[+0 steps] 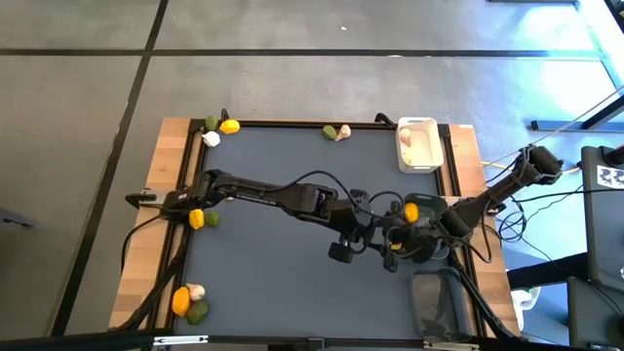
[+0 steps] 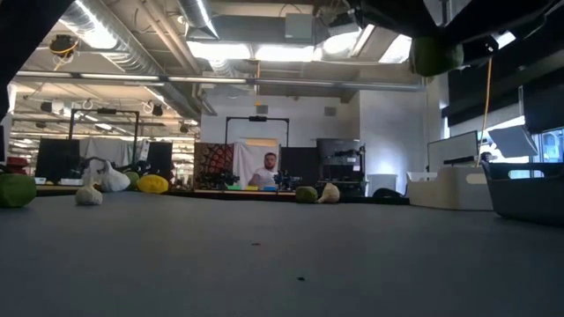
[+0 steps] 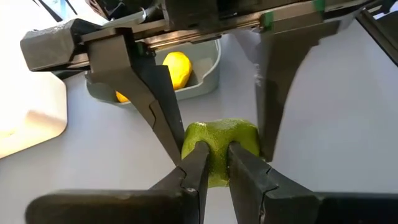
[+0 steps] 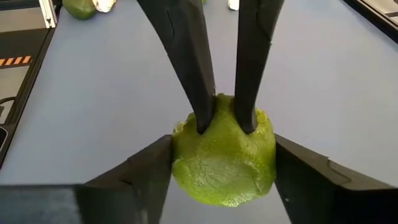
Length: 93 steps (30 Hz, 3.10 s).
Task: Sort produce into baskets
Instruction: Put the green lime into the black bin
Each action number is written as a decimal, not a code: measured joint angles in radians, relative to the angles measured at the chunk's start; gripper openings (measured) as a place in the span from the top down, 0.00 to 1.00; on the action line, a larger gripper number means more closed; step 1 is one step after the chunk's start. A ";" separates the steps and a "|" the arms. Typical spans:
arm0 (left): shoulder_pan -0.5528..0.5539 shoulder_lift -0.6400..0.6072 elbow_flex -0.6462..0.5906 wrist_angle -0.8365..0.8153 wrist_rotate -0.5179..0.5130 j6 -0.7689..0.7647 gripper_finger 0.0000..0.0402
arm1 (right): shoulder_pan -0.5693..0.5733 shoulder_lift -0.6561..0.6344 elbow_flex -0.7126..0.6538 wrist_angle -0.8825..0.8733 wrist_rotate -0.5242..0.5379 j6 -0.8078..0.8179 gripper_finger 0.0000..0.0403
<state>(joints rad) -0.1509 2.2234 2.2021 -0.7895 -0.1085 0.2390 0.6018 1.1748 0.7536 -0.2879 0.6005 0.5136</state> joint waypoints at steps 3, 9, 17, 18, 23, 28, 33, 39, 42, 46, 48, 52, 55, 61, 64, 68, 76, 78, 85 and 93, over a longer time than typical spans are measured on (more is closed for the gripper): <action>-0.001 0.000 0.000 -0.001 0.000 0.001 0.88 | 0.000 0.000 0.000 -0.001 -0.017 -0.012 0.51; -0.012 0.000 -0.001 0.004 -0.002 -0.013 0.86 | 0.000 0.000 0.000 -0.005 -0.042 -0.064 0.59; -0.017 0.000 -0.001 0.008 -0.006 -0.018 0.65 | 0.000 0.000 0.000 -0.011 -0.062 -0.069 0.56; -0.019 0.000 -0.001 0.008 -0.006 -0.026 0.63 | 0.000 0.000 0.000 -0.010 -0.077 -0.071 0.56; -0.033 -0.023 -0.001 -0.074 -0.005 -0.065 0.56 | 0.001 -0.007 0.000 -0.042 -0.177 -0.054 0.56; -0.050 -0.054 -0.001 -0.202 -0.005 -0.124 0.55 | 0.001 -0.023 0.001 -0.099 -0.314 0.045 0.56; -0.070 -0.061 -0.001 -0.284 -0.005 -0.173 0.55 | 0.002 -0.027 0.001 -0.204 -0.510 0.154 0.56; -0.090 -0.060 -0.038 -0.301 -0.005 -0.180 0.55 | 0.058 -0.027 0.001 -0.312 -0.679 0.294 0.56; -0.095 -0.059 -0.053 -0.294 -0.005 -0.182 0.55 | 0.104 -0.027 0.001 -0.319 -0.700 0.369 0.56; -0.098 -0.059 -0.053 -0.299 -0.005 -0.185 0.55 | 0.177 -0.027 0.001 -0.319 -0.720 0.493 0.56; -0.098 -0.059 -0.053 -0.299 -0.005 -0.183 0.55 | 0.220 -0.027 0.001 -0.319 -0.724 0.567 0.56; -0.098 -0.059 -0.054 -0.299 -0.005 -0.175 0.55 | 0.325 -0.027 0.001 -0.320 -0.693 0.723 0.56; -0.098 -0.059 -0.054 -0.299 -0.005 -0.174 0.55 | 0.393 -0.027 0.001 -0.333 -0.666 0.840 0.56; -0.097 -0.059 -0.054 -0.299 -0.006 -0.170 0.55 | 0.511 -0.001 0.001 -0.368 -0.615 1.010 0.56; -0.097 -0.059 -0.054 -0.299 -0.006 -0.170 0.55 | 0.548 0.040 0.001 -0.370 -0.611 1.051 0.56; -0.097 -0.059 -0.054 -0.299 -0.006 -0.171 0.55 | 0.579 0.103 0.001 -0.393 -0.620 1.066 0.56; -0.097 -0.059 -0.054 -0.299 -0.006 -0.170 0.55 | 0.579 0.204 0.001 -0.471 -0.655 1.058 0.56; -0.096 -0.059 -0.054 -0.299 -0.006 -0.170 0.55 | 0.579 0.220 0.001 -0.490 -0.656 1.057 0.55; -0.091 -0.059 -0.054 -0.299 -0.008 -0.179 0.55 | 0.576 0.235 0.002 -0.501 -0.660 1.059 0.55; -0.092 -0.059 -0.054 -0.295 -0.008 -0.213 0.55 | 0.575 0.237 0.002 -0.516 -0.677 1.113 0.41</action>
<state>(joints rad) -0.2424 2.1643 2.1479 -1.0843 -0.1162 0.0259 1.1770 1.4120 0.7555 -0.8040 -0.0765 1.6270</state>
